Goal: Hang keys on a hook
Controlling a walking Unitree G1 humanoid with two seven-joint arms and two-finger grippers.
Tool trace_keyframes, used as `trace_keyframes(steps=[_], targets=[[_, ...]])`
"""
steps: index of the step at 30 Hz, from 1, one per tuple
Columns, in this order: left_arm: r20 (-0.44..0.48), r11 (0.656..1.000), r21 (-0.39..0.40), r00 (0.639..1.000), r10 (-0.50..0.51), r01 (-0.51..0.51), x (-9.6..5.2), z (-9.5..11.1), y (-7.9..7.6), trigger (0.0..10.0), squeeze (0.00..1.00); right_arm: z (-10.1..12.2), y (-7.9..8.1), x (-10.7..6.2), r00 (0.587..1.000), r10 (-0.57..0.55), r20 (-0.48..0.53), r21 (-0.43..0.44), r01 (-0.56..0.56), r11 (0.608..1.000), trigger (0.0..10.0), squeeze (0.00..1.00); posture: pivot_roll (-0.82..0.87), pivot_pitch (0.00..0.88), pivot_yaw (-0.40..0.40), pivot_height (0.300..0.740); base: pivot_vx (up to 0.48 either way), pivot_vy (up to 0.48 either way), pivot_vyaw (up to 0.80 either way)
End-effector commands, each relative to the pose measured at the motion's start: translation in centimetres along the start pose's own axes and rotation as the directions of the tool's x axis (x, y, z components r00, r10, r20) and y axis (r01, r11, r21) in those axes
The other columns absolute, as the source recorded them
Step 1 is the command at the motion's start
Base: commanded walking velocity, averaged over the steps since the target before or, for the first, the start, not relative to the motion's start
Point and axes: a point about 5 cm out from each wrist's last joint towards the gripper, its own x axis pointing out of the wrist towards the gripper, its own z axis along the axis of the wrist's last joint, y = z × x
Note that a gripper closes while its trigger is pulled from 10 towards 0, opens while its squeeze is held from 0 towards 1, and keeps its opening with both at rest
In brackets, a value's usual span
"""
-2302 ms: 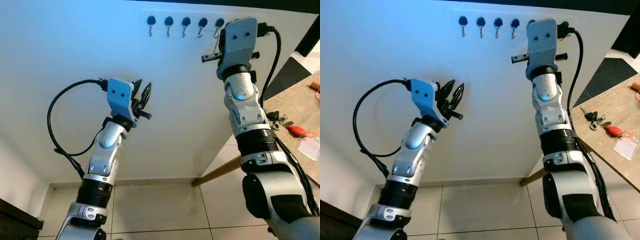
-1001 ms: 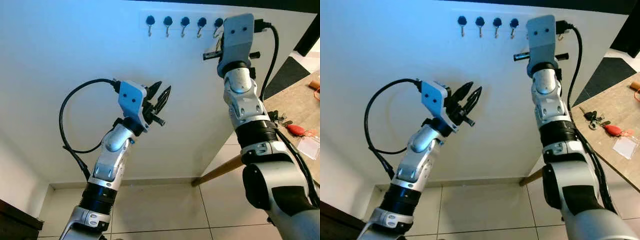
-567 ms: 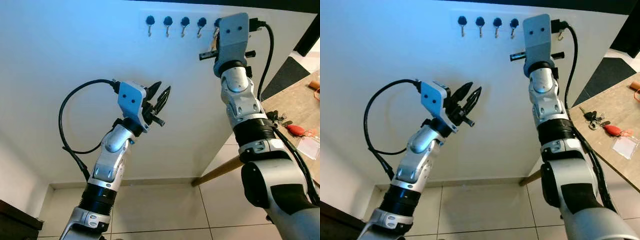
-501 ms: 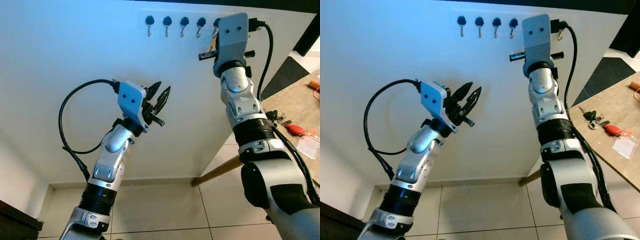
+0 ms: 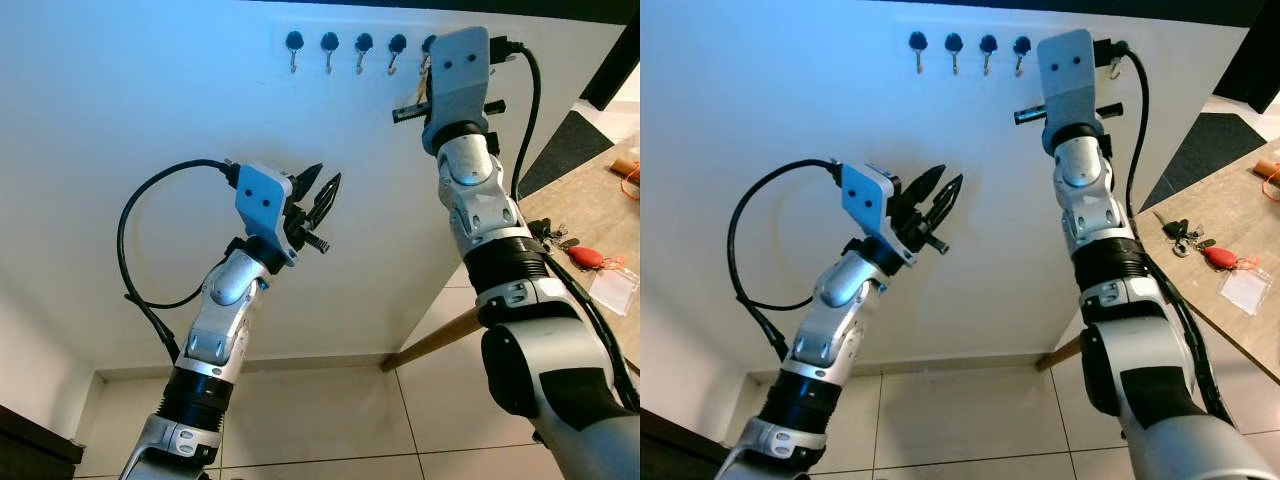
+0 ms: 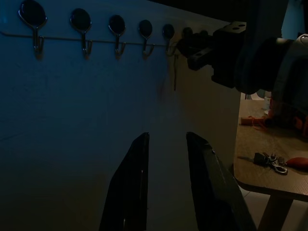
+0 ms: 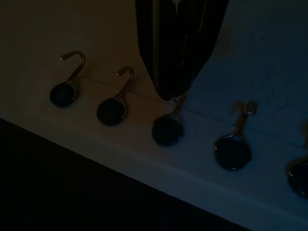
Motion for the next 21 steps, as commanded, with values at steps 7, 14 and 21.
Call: trace_keyframes(steps=[7, 14, 21], targets=[[-0.007, 1.000, -0.002, 1.000, -0.008, 0.008, -0.10, -0.19, -0.35, 10.0, 0.00, -0.18, 0.76, 0.00, 0.998, 0.064, -0.020, -0.050, -0.064, 0.997, 10.0, 0.00, 0.06, 0.050, -0.082, 0.740, 0.000, 0.000, 0.00], [-0.008, 1.000, -0.003, 1.000, -0.007, 0.007, -0.12, -0.20, -0.33, 10.0, 0.00, -0.39, 1.02, -0.05, 0.995, 0.090, -0.036, -0.081, -0.093, 0.992, 10.0, 0.00, 0.06, 0.050, -0.082, 0.740, 0.000, 0.000, 0.00], [-0.012, 1.000, -0.002, 1.000, -0.010, 0.010, -0.13, -0.26, -0.34, 10.0, 0.00, -0.64, 0.99, -0.08, 0.993, 0.108, -0.056, -0.106, -0.113, 0.988, 10.0, 0.00, 0.06, 0.051, -0.081, 0.740, 0.000, 0.000, 0.00]])
